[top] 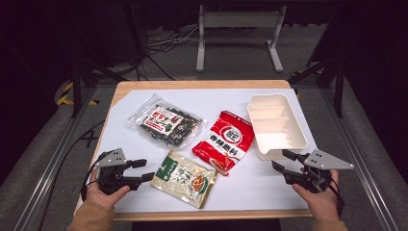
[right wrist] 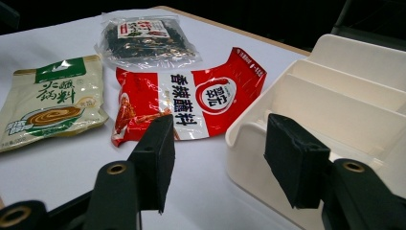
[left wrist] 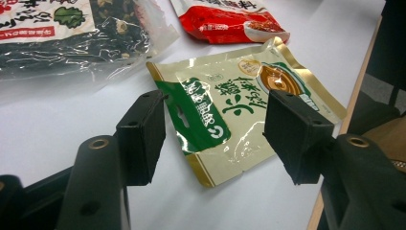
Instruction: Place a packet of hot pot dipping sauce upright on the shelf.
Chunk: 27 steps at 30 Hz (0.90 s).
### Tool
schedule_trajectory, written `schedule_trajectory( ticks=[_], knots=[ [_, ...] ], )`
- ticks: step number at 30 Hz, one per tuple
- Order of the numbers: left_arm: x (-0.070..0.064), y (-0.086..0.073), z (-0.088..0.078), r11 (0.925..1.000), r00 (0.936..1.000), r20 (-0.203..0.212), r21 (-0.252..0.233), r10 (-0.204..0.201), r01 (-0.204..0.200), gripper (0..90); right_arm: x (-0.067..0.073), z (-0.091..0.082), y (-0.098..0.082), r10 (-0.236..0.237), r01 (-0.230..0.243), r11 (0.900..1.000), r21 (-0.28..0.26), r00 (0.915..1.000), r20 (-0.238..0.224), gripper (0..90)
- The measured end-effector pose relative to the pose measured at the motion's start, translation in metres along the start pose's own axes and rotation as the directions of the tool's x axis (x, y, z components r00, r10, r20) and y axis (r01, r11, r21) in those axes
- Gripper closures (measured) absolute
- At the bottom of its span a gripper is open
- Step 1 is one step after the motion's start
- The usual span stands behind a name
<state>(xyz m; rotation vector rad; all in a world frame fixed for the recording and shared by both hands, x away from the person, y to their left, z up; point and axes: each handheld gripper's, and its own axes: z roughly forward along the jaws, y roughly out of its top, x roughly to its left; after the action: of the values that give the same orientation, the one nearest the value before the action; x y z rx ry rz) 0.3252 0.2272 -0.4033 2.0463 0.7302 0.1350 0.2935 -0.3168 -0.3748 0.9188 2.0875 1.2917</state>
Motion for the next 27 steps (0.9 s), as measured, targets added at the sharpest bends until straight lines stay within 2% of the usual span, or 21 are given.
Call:
schedule_trajectory(
  ticks=[1, 3, 7, 11, 13, 18, 24, 27],
  knots=[
    [-0.001, 0.001, 0.0, 0.9999, 0.9999, 0.01, -0.003, -0.01, 0.01, 39.8, 0.0, 0.0, 0.0, -0.001, 0.001, 1.0, 0.002, 1.0, 0.001, 43.9],
    [-0.002, 0.002, 0.001, 1.0, 0.9993, 0.038, -0.001, -0.006, 0.006, 39.7, 0.0, 0.001, 0.0, 0.002, -0.002, 1.0, 0.004, 1.0, -0.005, 43.5],
    [-0.004, 0.004, 0.002, 0.9997, 0.9993, 0.037, 0.025, -0.008, 0.007, 38.0, 0.001, 0.004, 0.001, 0.009, -0.008, 1.0, 0.018, 0.9996, -0.026, 42.8],
    [-0.002, 0.005, 0.005, 0.9977, 0.9986, 0.04, 0.06, -0.035, 0.032, 36.9, 0.002, 0.006, 0.001, 0.008, -0.007, 1.0, 0.025, 0.9994, -0.035, 42.4],
    [-0.002, 0.005, 0.008, 0.9956, 0.9971, 0.056, 0.081, -0.052, 0.047, 37.6, 0.003, 0.006, 0.001, 0.005, -0.004, 1.0, 0.031, 0.9993, -0.036, 42.2],
    [-0.001, 0.005, 0.012, 0.9932, 0.9971, 0.056, 0.108, -0.051, 0.045, 37.2, 0.004, 0.008, 0.001, -0.001, 0.003, 0.999, 0.04, 0.9992, -0.039, 41.7],
    [0.001, 0.003, 0.019, 0.9864, 0.9956, 0.058, 0.151, -0.074, 0.064, 34.9, 0.005, 0.009, 0.001, -0.008, 0.011, 0.998, 0.055, 0.999, -0.044, 41.3],
    [0.001, 0.003, 0.021, 0.984, 0.9957, 0.06, 0.168, -0.07, 0.059, 34.4, 0.006, 0.01, 0.001, -0.012, 0.015, 0.998, 0.06, 0.9988, -0.048, 41.0]
  ],
)
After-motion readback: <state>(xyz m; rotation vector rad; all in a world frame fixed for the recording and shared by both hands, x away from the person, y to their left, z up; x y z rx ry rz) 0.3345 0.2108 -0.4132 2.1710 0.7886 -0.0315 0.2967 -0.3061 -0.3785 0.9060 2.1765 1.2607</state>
